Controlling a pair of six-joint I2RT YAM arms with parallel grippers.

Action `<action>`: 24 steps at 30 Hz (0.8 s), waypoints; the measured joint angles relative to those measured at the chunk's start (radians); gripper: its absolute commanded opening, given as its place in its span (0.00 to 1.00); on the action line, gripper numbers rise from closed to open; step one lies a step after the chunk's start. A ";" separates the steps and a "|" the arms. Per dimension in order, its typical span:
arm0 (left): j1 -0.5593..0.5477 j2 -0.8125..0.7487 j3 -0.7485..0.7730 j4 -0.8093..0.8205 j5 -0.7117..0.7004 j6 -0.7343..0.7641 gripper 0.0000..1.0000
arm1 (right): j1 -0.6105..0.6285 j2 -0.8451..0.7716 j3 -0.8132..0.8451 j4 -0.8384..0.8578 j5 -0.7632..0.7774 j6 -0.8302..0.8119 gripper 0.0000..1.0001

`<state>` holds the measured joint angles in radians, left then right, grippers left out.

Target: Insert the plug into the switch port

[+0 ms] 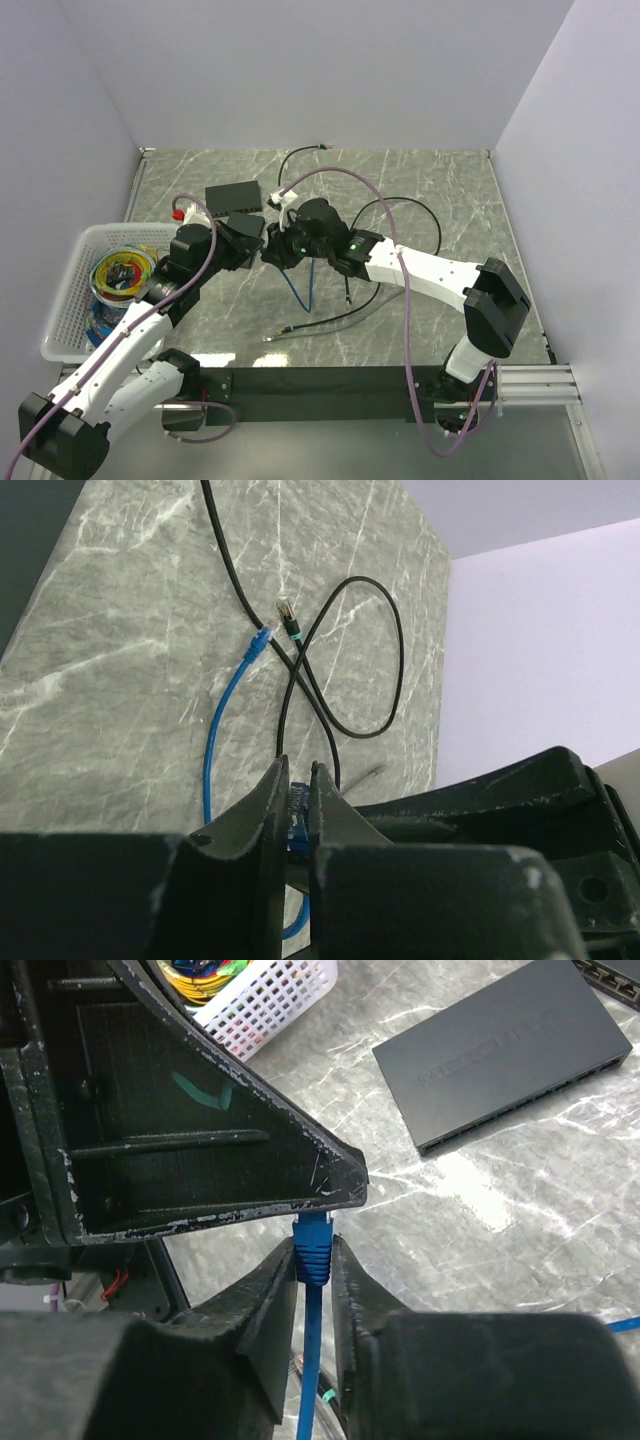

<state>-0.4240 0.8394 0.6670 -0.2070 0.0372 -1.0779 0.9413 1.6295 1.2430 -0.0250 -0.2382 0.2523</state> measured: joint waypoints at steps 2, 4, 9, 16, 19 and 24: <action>0.000 0.000 -0.002 0.000 0.000 0.000 0.01 | 0.001 0.000 0.000 0.000 0.003 0.006 0.34; 0.000 0.000 -0.007 -0.001 0.000 0.000 0.01 | 0.001 0.000 0.000 0.004 0.010 0.010 0.42; 0.000 0.000 -0.011 -0.004 -0.001 0.000 0.00 | 0.001 0.000 -0.005 0.023 0.014 0.017 0.47; 0.000 0.000 -0.011 -0.004 -0.005 0.000 0.01 | 0.001 0.000 -0.008 0.025 0.013 0.019 0.33; 0.000 0.000 -0.011 -0.005 -0.008 0.000 0.01 | 0.001 0.000 -0.008 0.029 0.012 0.023 0.27; 0.000 0.000 -0.011 -0.015 -0.011 0.002 0.01 | 0.002 0.000 -0.021 0.047 0.009 0.029 0.12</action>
<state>-0.4240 0.8394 0.6556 -0.2218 0.0257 -1.0760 0.9428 1.6291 1.2217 0.0219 -0.2295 0.2810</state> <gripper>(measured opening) 0.125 0.205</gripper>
